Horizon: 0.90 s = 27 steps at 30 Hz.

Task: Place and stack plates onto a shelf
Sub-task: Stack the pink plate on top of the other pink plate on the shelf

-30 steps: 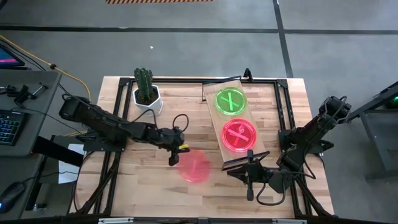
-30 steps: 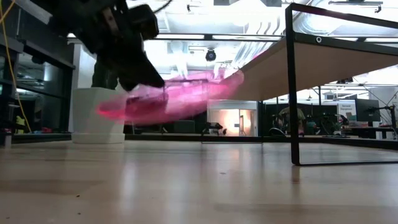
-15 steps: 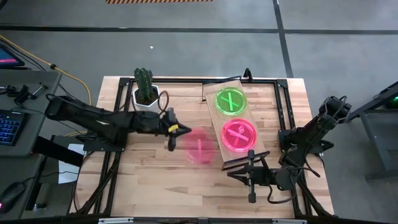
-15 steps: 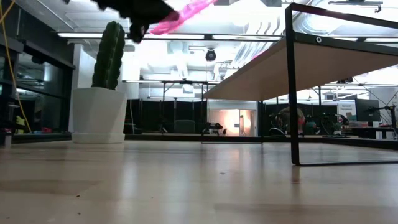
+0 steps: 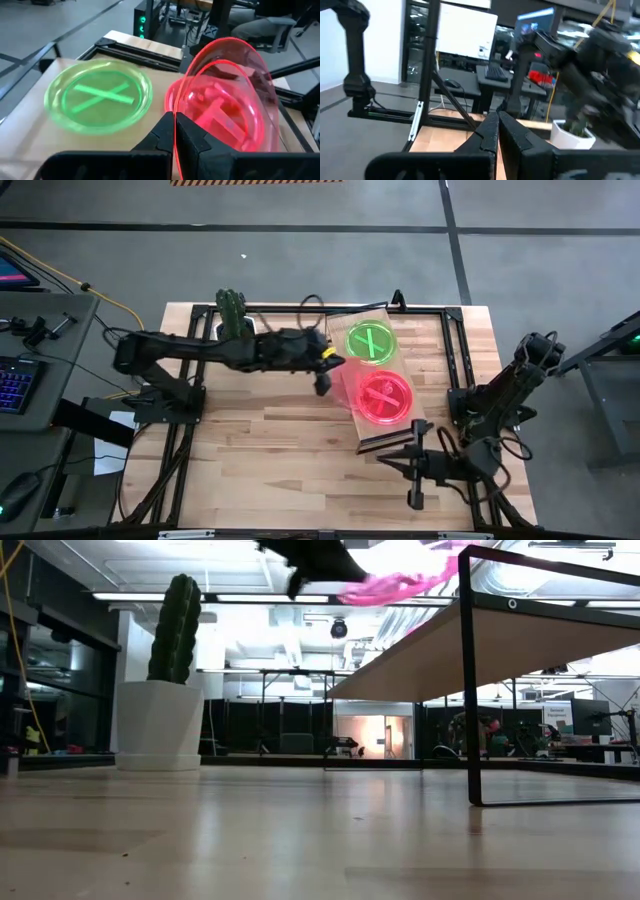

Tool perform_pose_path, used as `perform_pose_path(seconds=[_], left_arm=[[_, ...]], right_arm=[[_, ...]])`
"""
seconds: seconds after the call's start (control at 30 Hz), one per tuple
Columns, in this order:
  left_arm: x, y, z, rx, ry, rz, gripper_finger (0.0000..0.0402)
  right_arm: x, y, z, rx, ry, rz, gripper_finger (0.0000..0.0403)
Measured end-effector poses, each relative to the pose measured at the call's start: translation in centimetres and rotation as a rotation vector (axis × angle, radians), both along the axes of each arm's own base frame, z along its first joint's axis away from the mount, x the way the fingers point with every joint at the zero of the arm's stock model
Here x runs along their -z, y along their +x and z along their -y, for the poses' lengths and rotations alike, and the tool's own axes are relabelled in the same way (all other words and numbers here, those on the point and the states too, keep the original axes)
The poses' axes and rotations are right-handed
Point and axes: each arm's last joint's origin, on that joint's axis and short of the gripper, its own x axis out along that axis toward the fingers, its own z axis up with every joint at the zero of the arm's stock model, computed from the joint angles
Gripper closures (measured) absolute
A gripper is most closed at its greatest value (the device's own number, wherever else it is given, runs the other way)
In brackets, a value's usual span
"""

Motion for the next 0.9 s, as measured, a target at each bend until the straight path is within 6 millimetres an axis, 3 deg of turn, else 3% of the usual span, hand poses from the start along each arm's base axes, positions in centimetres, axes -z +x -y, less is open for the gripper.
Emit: perform_pose_path(seconds=[0.2,0.33,0.47,0.9], left_arm=[[0.5,4.4,-0.7,0.019,0.012,-0.005,0.0401],[0.5,6.3,-0.8,0.029,0.019,0.008,0.0401],[0.8,7.4,-0.9,0.034,0.037,0.021,0.0401],[2.2,8.3,-1.7,0.019,0.043,0.0,0.0401]], right_arm=[[-0.1,-0.8,-0.7,-0.03,-0.07,0.002,0.0403],[-0.1,-1.1,-0.9,-0.039,-0.09,0.002,0.0403],[-0.1,-1.3,-1.1,-0.045,-0.113,0.002,0.0403],[-0.1,-1.4,-1.1,-0.032,-0.109,0.0,0.0403]])
